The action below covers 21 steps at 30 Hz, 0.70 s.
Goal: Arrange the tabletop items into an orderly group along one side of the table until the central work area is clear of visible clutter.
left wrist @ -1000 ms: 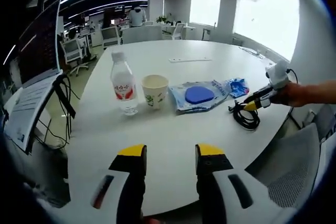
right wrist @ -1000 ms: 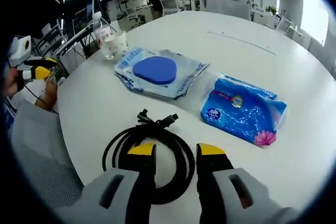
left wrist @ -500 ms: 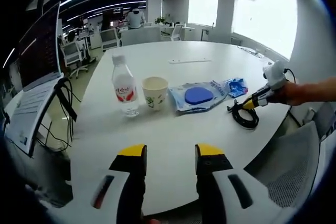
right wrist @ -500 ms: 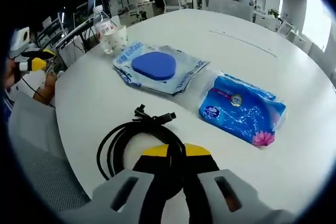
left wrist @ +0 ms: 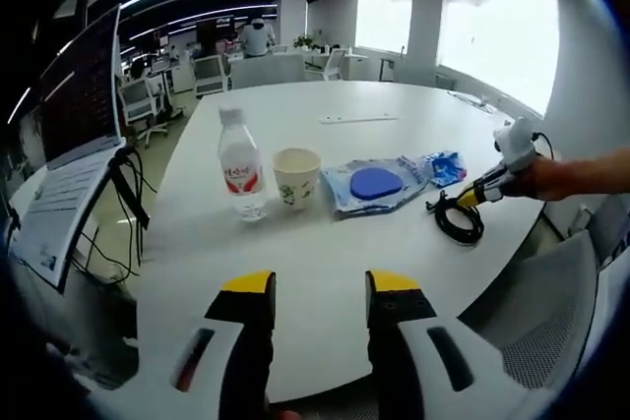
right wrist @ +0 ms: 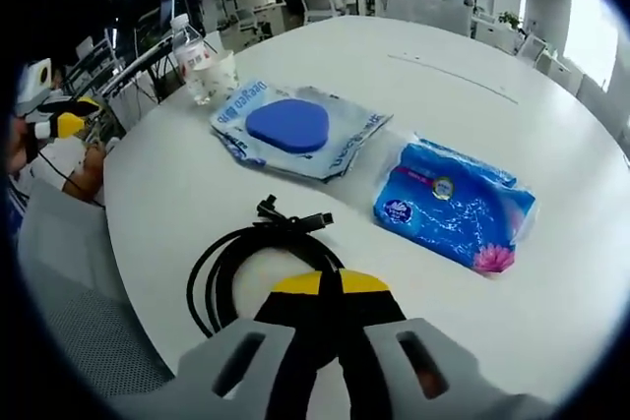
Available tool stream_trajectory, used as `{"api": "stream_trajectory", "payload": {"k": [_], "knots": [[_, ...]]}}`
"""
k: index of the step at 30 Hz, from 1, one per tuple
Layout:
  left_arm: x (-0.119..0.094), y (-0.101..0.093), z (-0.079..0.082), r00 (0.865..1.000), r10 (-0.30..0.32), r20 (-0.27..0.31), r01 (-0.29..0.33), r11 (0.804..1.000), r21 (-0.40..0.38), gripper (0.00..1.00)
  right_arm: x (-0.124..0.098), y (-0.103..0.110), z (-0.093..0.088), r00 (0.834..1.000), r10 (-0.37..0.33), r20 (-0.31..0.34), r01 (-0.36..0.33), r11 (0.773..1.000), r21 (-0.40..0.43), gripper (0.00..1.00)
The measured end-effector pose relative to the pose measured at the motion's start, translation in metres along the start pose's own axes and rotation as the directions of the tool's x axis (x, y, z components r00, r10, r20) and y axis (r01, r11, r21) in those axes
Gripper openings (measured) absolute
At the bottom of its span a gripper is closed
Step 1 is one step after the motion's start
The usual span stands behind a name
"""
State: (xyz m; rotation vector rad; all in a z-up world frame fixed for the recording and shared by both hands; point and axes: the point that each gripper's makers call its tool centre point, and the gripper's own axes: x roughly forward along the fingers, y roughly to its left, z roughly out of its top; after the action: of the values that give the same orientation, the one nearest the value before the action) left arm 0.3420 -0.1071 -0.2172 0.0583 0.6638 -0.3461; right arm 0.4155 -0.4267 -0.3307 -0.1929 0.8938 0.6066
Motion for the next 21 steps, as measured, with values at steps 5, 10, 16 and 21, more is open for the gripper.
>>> {"api": "stream_trajectory", "payload": {"k": [5, 10, 16, 21], "knots": [[-0.003, 0.003, 0.001, 1.000, 0.002, 0.010, -0.002, 1.000, -0.010, 0.35, -0.003, 0.001, 0.003, 1.000, -0.001, 0.001, 0.001, 1.000, 0.000, 0.00], [-0.006, 0.006, 0.005, 1.000, 0.004, 0.028, -0.004, 1.000, -0.011, 0.35, -0.009, 0.002, 0.013, 1.000, 0.000, 0.022, 0.000, 1.000, 0.004, 0.00], [-0.009, 0.008, 0.007, 0.999, 0.006, 0.040, -0.005, 1.000, -0.018, 0.35, -0.016, 0.001, 0.022, 1.000, -0.012, 0.029, 0.012, 1.000, -0.023, 0.00], [-0.009, 0.009, 0.006, 0.999, 0.004, 0.044, -0.003, 1.000, -0.021, 0.35, -0.020, -0.005, 0.024, 0.999, -0.032, 0.030, 0.032, 0.999, -0.016, 0.00]]}}
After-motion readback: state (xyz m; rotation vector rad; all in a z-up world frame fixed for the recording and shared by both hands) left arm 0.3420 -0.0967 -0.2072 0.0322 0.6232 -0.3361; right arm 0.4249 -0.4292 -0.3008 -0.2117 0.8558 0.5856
